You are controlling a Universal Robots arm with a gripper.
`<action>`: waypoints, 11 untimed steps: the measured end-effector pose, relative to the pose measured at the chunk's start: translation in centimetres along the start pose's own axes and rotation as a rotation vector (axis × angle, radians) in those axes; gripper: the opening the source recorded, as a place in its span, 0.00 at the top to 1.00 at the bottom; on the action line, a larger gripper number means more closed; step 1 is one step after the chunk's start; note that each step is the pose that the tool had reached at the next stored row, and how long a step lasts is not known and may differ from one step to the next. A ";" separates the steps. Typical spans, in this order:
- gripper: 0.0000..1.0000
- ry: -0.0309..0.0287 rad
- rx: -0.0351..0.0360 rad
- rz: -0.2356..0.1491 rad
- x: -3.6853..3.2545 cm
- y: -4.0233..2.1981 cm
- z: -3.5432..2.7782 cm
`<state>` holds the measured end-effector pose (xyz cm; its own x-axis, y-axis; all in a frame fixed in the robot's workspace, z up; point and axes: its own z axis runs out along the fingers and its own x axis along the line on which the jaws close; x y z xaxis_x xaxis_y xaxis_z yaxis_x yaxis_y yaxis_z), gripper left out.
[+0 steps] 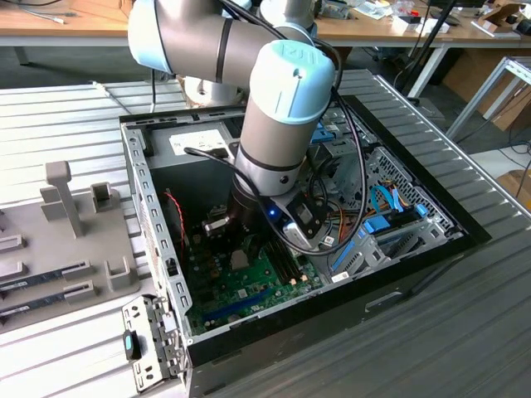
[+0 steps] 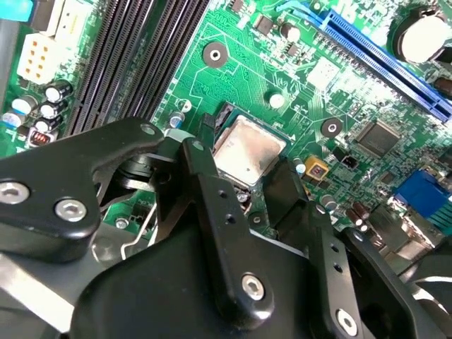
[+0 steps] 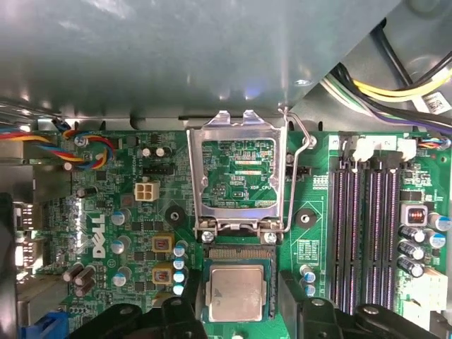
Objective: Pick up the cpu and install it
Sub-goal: 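Place the cpu into insertion slot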
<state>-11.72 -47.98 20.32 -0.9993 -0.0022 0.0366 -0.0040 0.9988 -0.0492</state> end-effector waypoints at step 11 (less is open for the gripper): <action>0.45 -0.0002 -0.0174 -0.001 0.80 -0.20 0.03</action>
<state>-12.52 -48.19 20.33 -0.9993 -0.0033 0.0365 -0.0044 0.9995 -0.0318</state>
